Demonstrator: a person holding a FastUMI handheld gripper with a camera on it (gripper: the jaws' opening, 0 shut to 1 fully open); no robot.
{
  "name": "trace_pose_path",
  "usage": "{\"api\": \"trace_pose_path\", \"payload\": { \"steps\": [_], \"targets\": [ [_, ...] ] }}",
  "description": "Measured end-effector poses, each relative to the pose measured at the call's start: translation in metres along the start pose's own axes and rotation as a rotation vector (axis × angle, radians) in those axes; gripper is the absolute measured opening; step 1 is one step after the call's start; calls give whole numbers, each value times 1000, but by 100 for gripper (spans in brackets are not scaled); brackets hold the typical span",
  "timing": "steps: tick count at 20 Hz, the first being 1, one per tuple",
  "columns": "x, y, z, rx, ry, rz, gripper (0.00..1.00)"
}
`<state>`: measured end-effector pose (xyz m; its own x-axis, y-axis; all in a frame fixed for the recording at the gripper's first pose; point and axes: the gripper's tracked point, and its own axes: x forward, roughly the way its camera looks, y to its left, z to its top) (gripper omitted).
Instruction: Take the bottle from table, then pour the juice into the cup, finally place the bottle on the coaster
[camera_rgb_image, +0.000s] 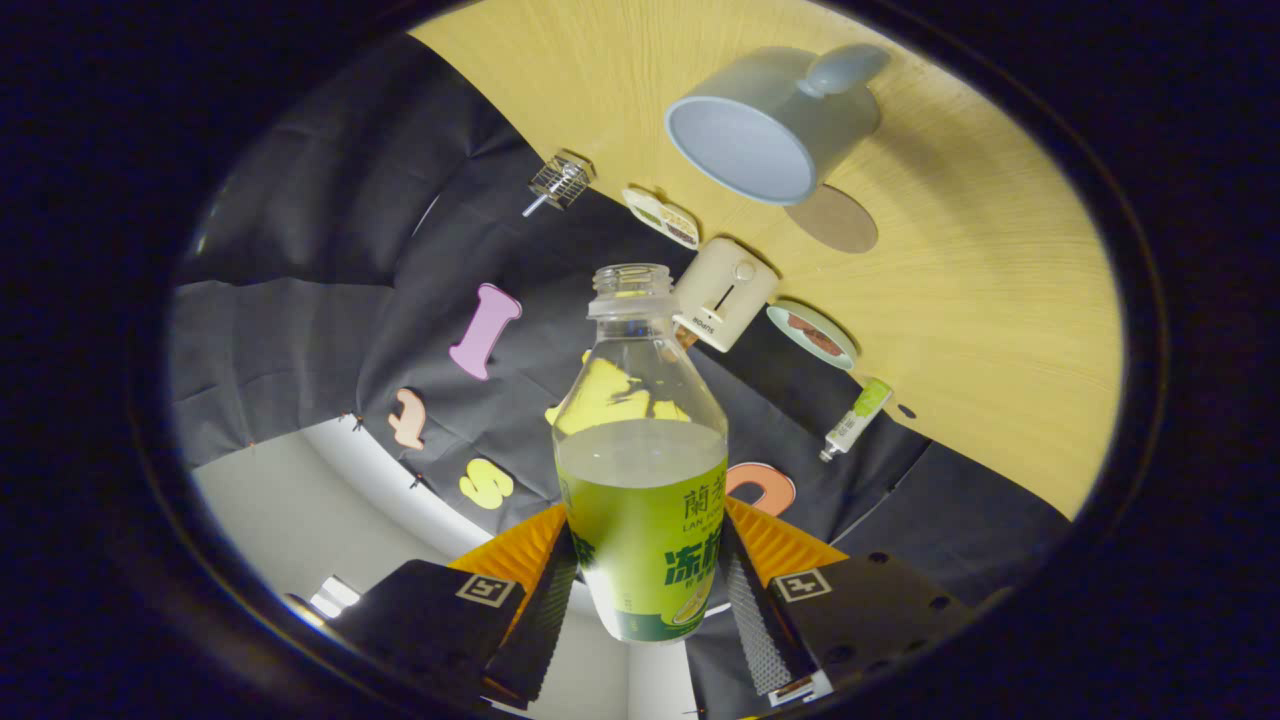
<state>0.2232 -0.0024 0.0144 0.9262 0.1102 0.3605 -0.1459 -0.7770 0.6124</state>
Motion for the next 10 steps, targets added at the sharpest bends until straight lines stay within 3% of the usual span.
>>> {"api": "trace_pose_path", "payload": {
  "steps": [7,10],
  "targets": [
    [-1,-3,3,-70,-19,-21,78],
    [-8,-37,8,-247,-21,-178,79]
  ]
}}
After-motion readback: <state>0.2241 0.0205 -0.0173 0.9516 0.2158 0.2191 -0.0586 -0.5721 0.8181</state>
